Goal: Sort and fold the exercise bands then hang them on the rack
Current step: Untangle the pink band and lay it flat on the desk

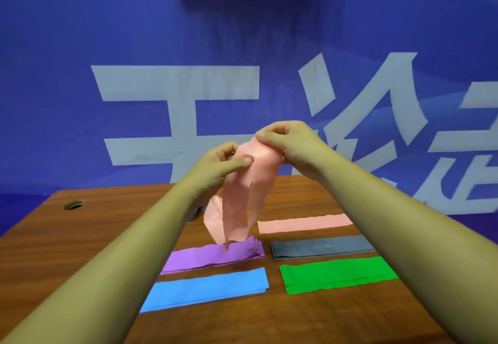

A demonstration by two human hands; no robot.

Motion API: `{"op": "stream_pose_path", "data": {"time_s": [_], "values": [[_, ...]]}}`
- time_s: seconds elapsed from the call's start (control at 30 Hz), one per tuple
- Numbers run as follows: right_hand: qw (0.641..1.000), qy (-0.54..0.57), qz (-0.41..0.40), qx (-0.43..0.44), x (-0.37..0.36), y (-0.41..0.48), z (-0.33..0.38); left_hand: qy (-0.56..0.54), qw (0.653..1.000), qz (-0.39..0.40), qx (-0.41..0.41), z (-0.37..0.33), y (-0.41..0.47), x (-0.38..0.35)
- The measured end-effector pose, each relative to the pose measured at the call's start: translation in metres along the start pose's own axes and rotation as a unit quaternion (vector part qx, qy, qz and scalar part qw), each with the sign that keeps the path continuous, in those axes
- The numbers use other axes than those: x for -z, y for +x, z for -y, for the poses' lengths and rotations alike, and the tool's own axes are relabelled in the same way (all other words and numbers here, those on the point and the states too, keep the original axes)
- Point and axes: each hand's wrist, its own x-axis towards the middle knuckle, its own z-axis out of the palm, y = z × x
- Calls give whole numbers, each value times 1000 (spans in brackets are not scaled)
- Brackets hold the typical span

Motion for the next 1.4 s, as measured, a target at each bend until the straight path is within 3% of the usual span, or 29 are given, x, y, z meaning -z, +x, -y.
{"op": "stream_pose_path", "data": {"time_s": [0.1,0.2,0.4,0.57,0.7,0.83,1.07,1.27,1.4], "values": [[999,30,33,-25,6,-15,1,-15,1000,-7,2,0,-8,-4],[999,34,13,-37,7,-25,7,19,1000,-3,6,7,-17,-8],[998,43,-17,-39,2,-34,20,92,991,-36,-88,17,-38,-25],[1000,7,-25,-17,0,-45,25,120,988,-37,-90,23,-46,-42],[999,-29,-12,-15,0,-50,21,50,993,-66,-81,24,-45,-46],[998,-58,-7,-21,1,-53,14,52,994,-47,-87,17,-47,-49],[998,0,46,-48,8,-57,9,73,986,-138,-63,20,-44,-41],[994,-89,52,-19,5,-57,7,28,995,-73,-60,21,-49,-31],[993,-104,61,-1,2,-55,8,50,992,-84,-79,16,-45,-34]]}}
